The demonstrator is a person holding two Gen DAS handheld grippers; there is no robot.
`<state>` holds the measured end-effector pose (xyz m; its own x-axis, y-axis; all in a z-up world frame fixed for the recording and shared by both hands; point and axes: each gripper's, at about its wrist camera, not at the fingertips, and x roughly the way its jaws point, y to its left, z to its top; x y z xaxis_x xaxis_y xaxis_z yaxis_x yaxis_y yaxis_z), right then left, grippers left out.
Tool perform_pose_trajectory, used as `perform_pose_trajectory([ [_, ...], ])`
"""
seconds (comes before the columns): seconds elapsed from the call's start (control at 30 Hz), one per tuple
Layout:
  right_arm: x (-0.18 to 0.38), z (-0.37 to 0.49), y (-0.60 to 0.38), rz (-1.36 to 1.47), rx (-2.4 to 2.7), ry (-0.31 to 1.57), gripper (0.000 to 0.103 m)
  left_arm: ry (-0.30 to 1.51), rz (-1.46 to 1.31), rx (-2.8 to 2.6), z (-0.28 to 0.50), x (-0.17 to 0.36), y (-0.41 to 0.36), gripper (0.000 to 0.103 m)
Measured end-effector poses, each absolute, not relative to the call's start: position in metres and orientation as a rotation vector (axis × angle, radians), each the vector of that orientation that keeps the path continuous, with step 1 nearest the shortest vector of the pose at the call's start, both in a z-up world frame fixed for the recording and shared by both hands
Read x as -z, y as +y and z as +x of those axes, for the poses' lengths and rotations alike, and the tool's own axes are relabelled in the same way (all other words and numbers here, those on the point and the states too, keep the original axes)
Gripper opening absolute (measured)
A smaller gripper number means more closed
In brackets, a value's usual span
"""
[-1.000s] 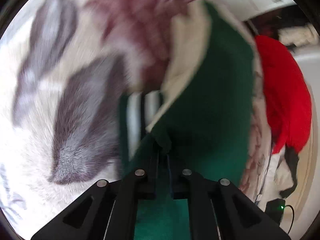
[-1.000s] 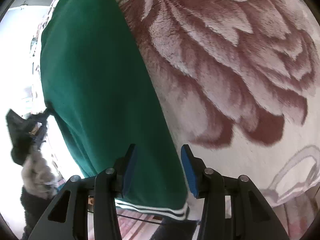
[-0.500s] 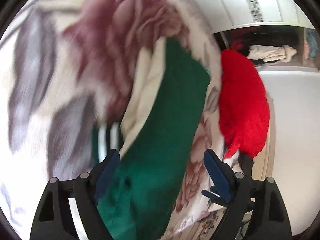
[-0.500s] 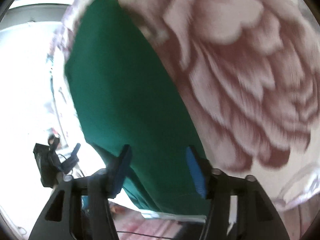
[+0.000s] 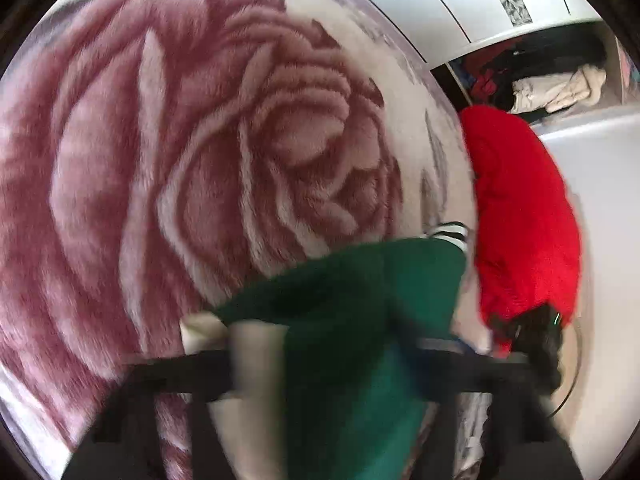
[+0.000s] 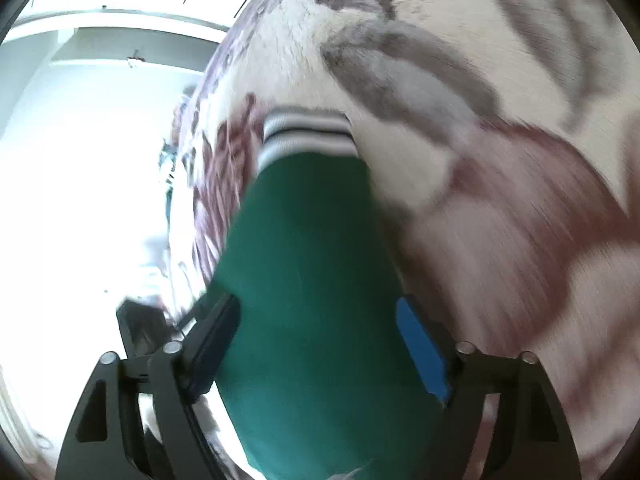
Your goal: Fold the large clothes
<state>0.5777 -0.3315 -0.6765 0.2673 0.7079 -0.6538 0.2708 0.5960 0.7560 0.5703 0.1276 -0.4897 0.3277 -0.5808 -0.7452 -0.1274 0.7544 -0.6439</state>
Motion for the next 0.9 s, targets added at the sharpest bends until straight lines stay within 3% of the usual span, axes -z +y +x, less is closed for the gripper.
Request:
perform_pose_trajectory([
  [0.1,0.697,0.605,-0.323,0.911,-0.402,1.389,0.084,1.180,-0.670,0.346,0.575,0.493,0.123,0.020],
  [0.13,0.702,0.613,-0.317,0.904,-0.432,1.413,0.077,1.166,-0.668,0.346,0.578,0.493,0.124,0.019],
  [0.2,0.697,0.614,-0.308,0.793,-0.427,1.439,0.047,1.116,-0.675,0.348,0.580,0.489,0.128,0.019],
  [0.23,0.694,0.614,-0.303,0.755,-0.436,1.445,0.037,1.089,-0.671,0.348,0.581,0.485,0.131,0.019],
  [0.33,0.696,0.617,-0.303,0.699,-0.363,1.444,0.024,1.147,-0.646,0.328,0.592,0.509,0.133,0.019],
  [0.4,0.714,0.618,-0.308,0.729,-0.283,1.485,0.021,1.241,-0.663,0.303,0.599,0.544,0.133,0.019],
  [0.5,0.717,0.618,-0.303,0.720,-0.248,1.508,0.024,1.274,-0.705,0.300,0.602,0.547,0.138,0.020],
  [0.6,0.698,0.607,-0.311,0.757,-0.284,1.526,0.041,1.298,-0.843,0.389,0.592,0.523,0.156,0.028],
  [0.63,0.688,0.599,-0.316,0.757,-0.304,1.529,0.045,1.293,-0.876,0.407,0.584,0.514,0.163,0.039],
  [0.67,0.678,0.591,-0.321,0.746,-0.313,1.522,0.049,1.281,-0.887,0.418,0.574,0.504,0.170,0.059],
  [0.73,0.657,0.561,-0.338,0.732,-0.337,1.510,0.060,1.237,-0.858,0.414,0.537,0.476,0.182,0.081],
  [0.9,0.640,0.446,-0.388,0.874,-0.356,1.584,0.061,1.362,-0.815,0.387,0.432,0.477,0.162,0.081],
])
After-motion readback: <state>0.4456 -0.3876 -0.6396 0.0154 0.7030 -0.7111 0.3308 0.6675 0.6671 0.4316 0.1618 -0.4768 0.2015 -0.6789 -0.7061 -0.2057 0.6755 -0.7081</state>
